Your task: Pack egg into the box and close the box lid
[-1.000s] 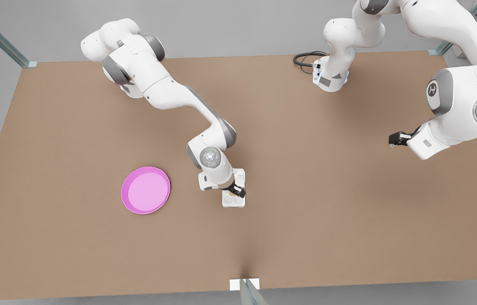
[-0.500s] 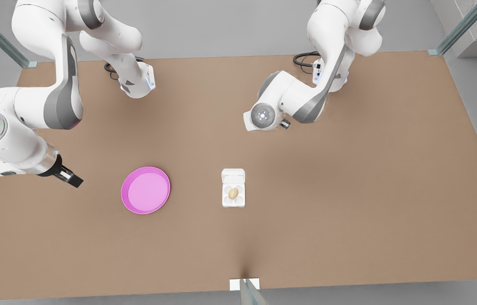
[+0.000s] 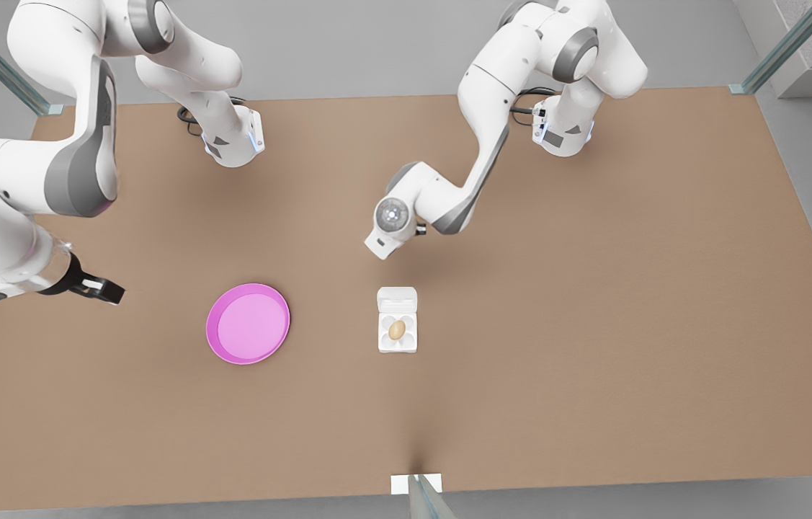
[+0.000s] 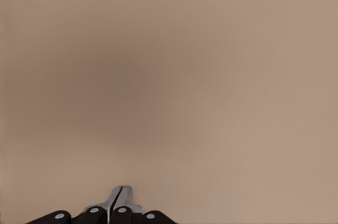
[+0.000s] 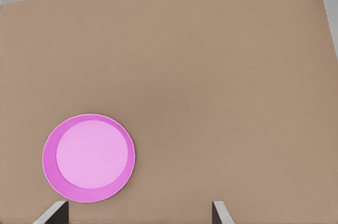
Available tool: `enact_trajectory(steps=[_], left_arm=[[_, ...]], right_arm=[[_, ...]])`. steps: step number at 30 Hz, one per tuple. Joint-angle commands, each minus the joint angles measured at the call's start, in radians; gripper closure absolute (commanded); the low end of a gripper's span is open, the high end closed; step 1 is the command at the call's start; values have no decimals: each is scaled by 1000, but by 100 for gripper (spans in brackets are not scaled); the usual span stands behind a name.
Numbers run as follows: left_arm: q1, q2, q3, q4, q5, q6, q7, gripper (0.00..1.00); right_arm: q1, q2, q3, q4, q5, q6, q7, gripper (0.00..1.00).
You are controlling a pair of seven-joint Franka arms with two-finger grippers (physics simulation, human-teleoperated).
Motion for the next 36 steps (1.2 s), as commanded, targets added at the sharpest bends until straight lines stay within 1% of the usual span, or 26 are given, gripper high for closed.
enact_trajectory(steps=[1, 8, 11, 19, 24, 25, 34, 35, 36], left_arm=[[3, 1, 7, -1, 59, 77, -472, 79], [58, 31, 9, 8, 112, 137, -465, 79], [70, 46, 9, 37, 115, 169, -466, 79], [78, 136, 9, 232, 130, 172, -468, 79], [81, 147, 22, 237, 165, 238, -466, 79], [102, 147, 21, 237, 173, 240, -465, 79], [142, 150, 21, 249, 188, 241, -466, 79], [150, 150, 21, 249, 188, 241, -465, 79], [150, 150, 21, 249, 188, 241, -465, 79]], right_arm=[[1, -2, 0, 0, 7, 0, -237, 0], [1, -2, 0, 3, 9, -11, -237, 0], [3, -1, 2, 3, 9, -11, -237, 0], [3, -2, 0, 3, 12, -11, -238, 0], [3, -1, 2, 3, 12, -11, -237, 0], [3, -1, 2, 3, 12, -11, -238, 0], [3, -1, 2, 3, 16, -11, -238, 0], [-8, -1, 0, 3, 64, -11, -238, 0], [-2, -1, 0, 3, 59, -11, -238, 0]])
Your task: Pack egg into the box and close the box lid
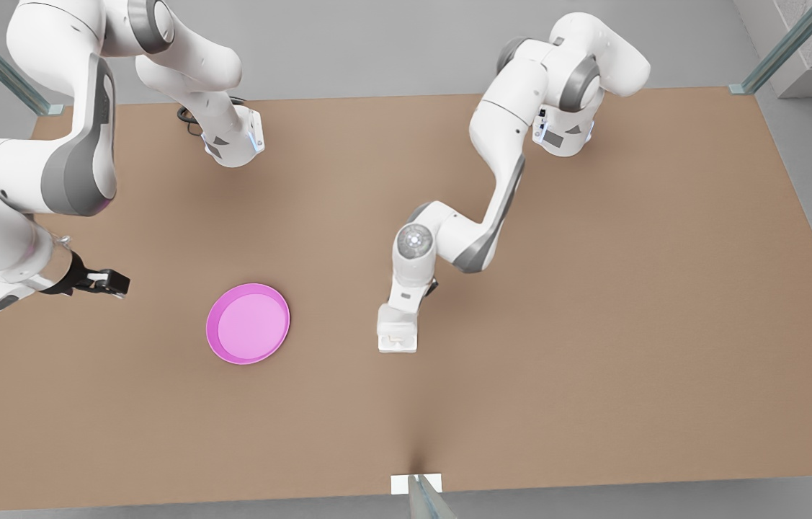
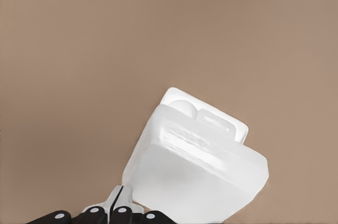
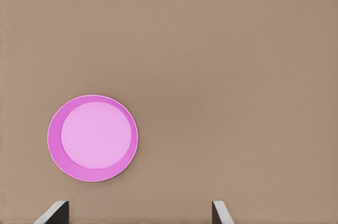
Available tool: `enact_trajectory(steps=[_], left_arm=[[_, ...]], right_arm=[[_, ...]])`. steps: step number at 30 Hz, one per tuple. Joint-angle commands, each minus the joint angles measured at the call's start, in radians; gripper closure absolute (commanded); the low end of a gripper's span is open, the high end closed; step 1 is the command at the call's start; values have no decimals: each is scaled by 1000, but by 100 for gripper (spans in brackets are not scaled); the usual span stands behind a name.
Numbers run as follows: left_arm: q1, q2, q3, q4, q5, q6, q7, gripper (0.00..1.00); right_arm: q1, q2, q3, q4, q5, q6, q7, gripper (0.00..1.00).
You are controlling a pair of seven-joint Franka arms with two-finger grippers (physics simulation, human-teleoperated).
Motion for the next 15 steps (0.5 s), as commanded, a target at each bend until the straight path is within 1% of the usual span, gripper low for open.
enact_trajectory(steps=[1, 3, 4, 5, 6, 7, 8, 9, 10, 11, 12, 13, 14, 15], left_arm=[[2, -1, 0, 1, 3, 6, -62, 79], [10, -4, 0, 2, 3, -3, -62, 79], [10, -23, 0, 20, 1, -52, -62, 79], [47, -34, 0, 103, -6, -208, -59, 79], [194, -95, -1, 117, -115, -360, -39, 79], [419, -119, -3, 186, -157, -575, 276, 79], [579, -119, 12, 232, -150, -718, 744, 62], [653, -121, 31, 234, -144, -741, 1013, 0], [645, -179, 71, 234, -25, -765, 1225, 0], [645, -268, 66, 232, 66, -808, 1303, 0], [653, -395, 60, 212, 87, -850, 1320, 0], [780, -549, -145, 116, 177, -859, 1326, 0], [794, -619, -210, 51, 248, -853, 1348, 0], [797, -693, -210, -35, 248, -822, 1392, 0]], right_arm=[[3, -1, 0, 0, 25, 0, -34, 0], [1, 0, 1, 0, 30, 0, -34, 0], [3, 0, 0, 0, 28, 0, -34, 0], [-5, 0, 0, 0, 33, 0, -37, 0], [-4, 0, 0, 0, 31, 0, -37, 0], [-2, -1, 0, -4, 31, 0, -37, 0], [-1, 2, 0, -4, 47, 6, -36, 0], [-4, 5, 0, -4, 51, 6, -36, 0], [-25, 17, 0, -4, 76, 7, -37, 0], [-25, 17, 0, -4, 77, 7, -37, 0], [-25, 17, 0, -4, 77, 7, -36, 0], [-27, 17, 0, -9, 77, 0, -34, 0], [-27, 22, 0, -7, 77, 0, -34, 0], [-28, 28, -2, -7, 76, 0, -33, 0]])
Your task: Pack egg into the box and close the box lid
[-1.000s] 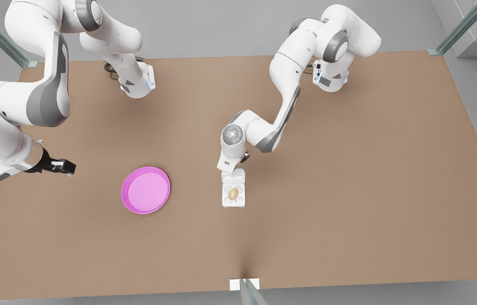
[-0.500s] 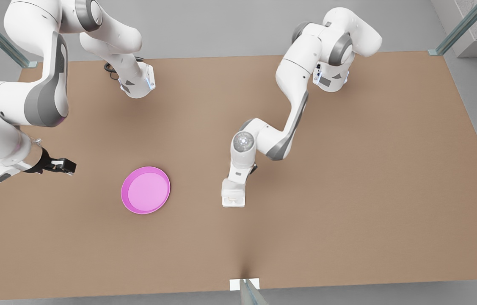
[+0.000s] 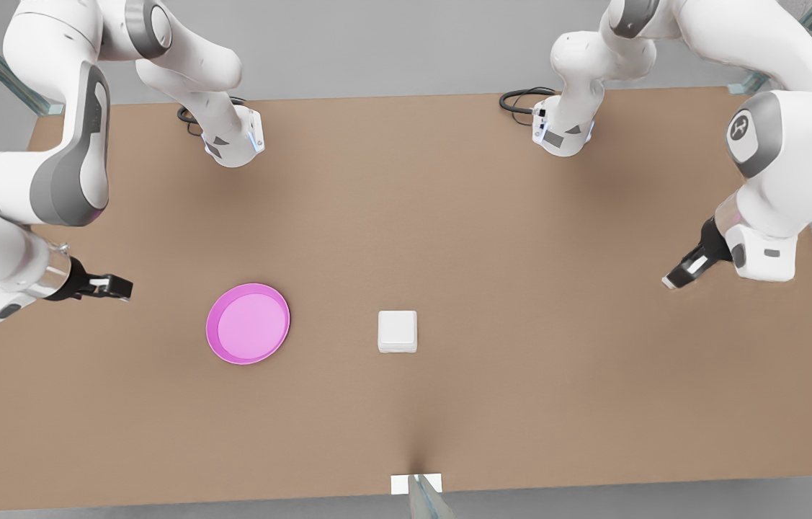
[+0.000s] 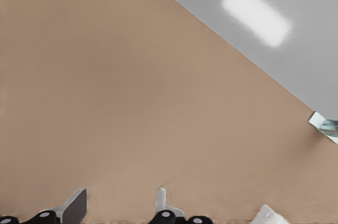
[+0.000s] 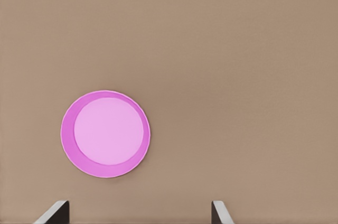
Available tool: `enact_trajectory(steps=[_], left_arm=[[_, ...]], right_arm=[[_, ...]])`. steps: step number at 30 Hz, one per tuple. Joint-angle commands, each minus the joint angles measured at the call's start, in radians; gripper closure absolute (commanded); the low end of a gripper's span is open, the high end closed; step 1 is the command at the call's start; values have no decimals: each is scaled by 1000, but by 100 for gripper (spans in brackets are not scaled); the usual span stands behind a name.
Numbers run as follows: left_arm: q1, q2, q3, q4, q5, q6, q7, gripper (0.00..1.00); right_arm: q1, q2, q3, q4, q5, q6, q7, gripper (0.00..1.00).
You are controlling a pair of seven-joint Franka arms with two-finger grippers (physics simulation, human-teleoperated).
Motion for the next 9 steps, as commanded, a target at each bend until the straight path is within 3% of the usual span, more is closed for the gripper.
enact_trajectory(steps=[1, 3, 9], left_arm=[[21, -89, -34, -108, 127, -124, 930, 0], [21, -122, -34, -191, 127, -65, 929, 0], [18, -103, -30, -192, 125, -70, 927, 0]], right_arm=[[-1, 6, -1, 0, 6, -2, -13, 0], [-1, 6, -1, 0, 5, -2, -13, 0], [-9, 8, -2, -3, 5, -4, -13, 0]])
